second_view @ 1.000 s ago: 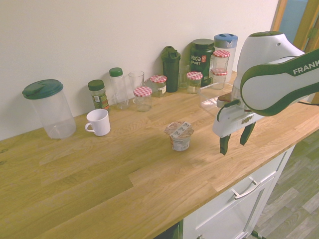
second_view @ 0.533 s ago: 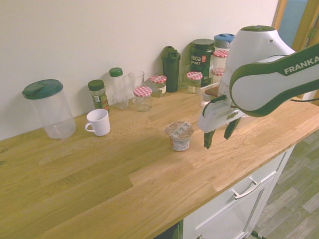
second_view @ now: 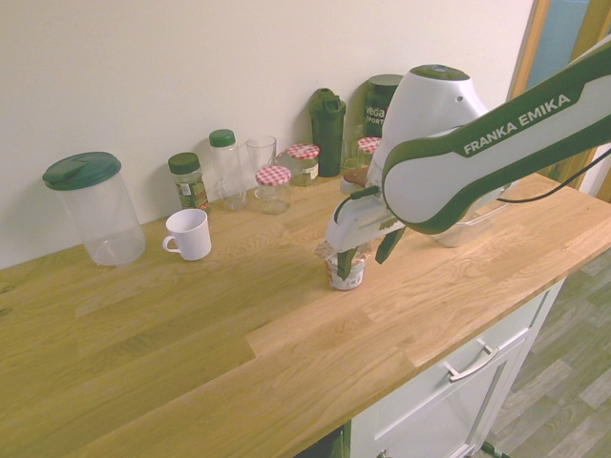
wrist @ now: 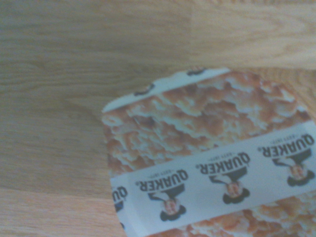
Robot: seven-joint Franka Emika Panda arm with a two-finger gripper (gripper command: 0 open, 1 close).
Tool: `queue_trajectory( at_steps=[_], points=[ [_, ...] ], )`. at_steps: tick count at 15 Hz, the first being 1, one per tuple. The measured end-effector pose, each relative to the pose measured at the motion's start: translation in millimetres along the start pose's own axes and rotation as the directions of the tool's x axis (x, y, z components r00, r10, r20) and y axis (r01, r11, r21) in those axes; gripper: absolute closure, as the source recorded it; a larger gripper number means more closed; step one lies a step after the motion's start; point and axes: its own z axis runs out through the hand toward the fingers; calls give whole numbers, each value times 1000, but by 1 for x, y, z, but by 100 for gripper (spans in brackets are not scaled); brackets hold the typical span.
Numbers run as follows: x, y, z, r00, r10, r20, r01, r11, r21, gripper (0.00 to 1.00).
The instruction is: Put the cereal into the container
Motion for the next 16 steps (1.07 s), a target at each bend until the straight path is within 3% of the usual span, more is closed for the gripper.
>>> queue_trajectory(
  at_steps=[3, 16],
  points=[
    [-7, -7, 8, 999, -39, -13, 40, 998, 50, 0],
    [5, -13, 46, 977, -136, -164, 148, 987, 67, 0]
  ],
)
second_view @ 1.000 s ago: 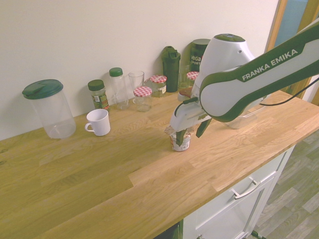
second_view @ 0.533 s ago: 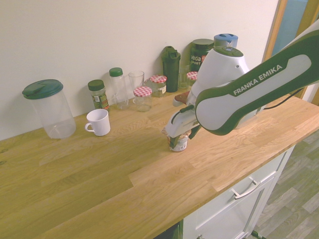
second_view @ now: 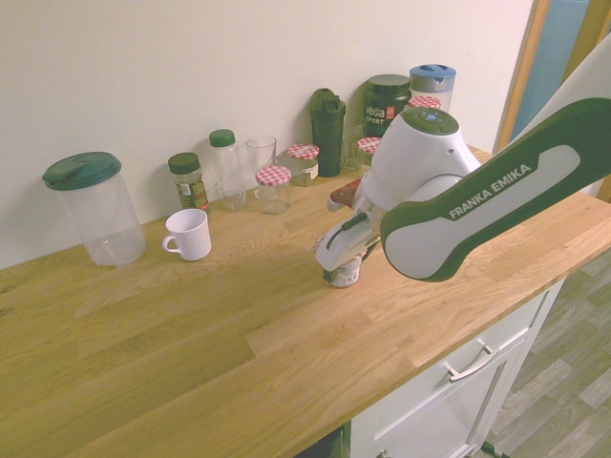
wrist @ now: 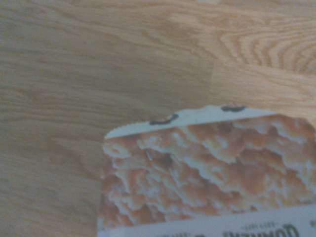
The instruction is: Put the cereal into the container
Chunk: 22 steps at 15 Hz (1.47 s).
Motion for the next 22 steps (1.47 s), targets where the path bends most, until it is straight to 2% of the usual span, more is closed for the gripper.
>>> queue_trajectory(
  at_steps=[3, 4, 14, 19, 22],
  points=[
    [6, -8, -2, 1000, -7, -17, 7, 1000, 12, 0],
    [6, -8, -2, 1000, -13, -20, 13, 1000, 9, 100],
    [4, -4, 1, 1000, -18, -18, 18, 1000, 0, 100],
    [9, -4, -3, 1000, -1, -31, 2, 1000, 18, 100],
    [22, -3, -21, 998, 35, -56, -33, 998, 52, 100]
  ],
)
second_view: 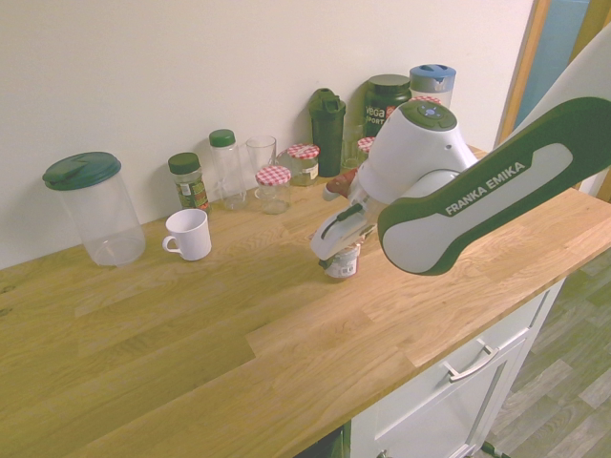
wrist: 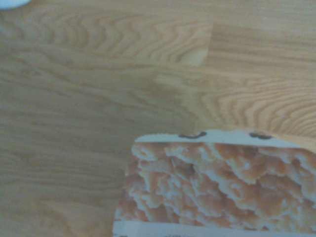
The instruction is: Put the cereal into the container
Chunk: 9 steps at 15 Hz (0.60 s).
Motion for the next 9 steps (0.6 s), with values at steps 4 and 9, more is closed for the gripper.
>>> queue_trajectory(
  at_steps=[4, 9],
  points=[
    [46, 16, -48, 996, 59, -67, -54, 996, 67, 100],
    [137, 83, -93, 976, 156, -151, -148, 987, 63, 100]
  ],
)
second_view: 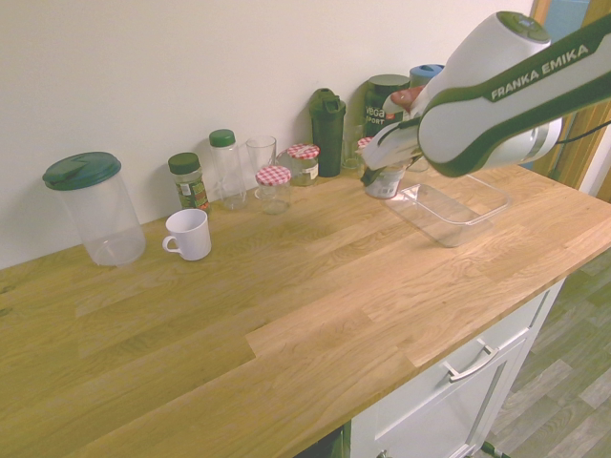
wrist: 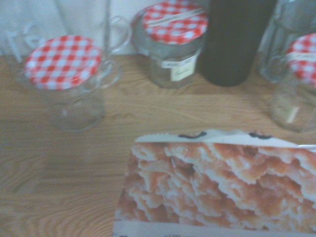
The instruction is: Put the cereal into the container
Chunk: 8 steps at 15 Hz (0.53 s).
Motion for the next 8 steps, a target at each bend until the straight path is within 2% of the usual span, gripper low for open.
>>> queue_trajectory(
  at_steps=[4, 8],
  points=[
    [57, 46, 2, 998, 59, -12, -59, 997, -57, 100],
    [68, 92, 37, 994, 111, 22, -108, 987, -117, 100]
  ],
)
